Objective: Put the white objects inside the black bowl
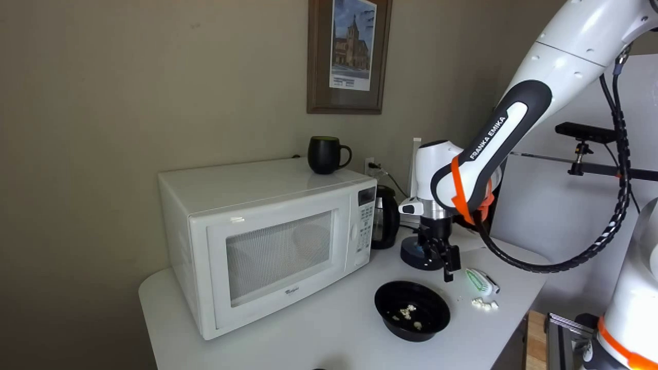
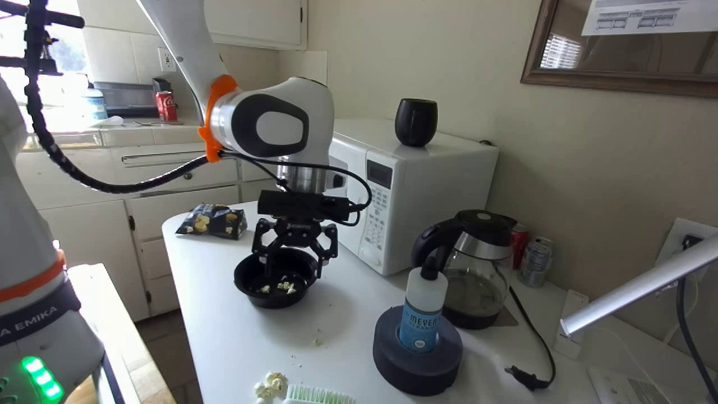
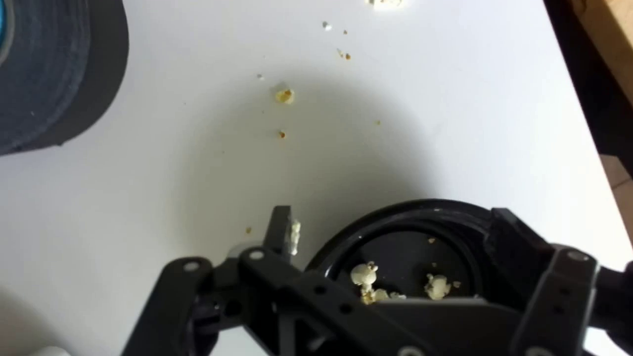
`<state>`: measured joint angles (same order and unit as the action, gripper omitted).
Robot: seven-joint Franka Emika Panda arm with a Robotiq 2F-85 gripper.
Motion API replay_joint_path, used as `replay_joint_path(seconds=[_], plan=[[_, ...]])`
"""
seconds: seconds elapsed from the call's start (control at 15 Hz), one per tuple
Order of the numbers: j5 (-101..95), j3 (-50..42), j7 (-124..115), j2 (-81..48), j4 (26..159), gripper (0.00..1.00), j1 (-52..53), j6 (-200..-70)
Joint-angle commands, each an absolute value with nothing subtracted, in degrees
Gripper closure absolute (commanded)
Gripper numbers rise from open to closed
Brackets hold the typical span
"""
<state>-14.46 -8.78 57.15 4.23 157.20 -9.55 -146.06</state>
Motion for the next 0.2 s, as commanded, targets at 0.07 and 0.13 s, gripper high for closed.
replay_joint_path(seconds=[0.07,0.13], plan=[[-11.4,-10.8,56.9,5.3,156.8,0.00,-9.9,-146.3],[-11.3,-11.2,57.0,5.7,156.9,0.00,-10.1,-146.3]])
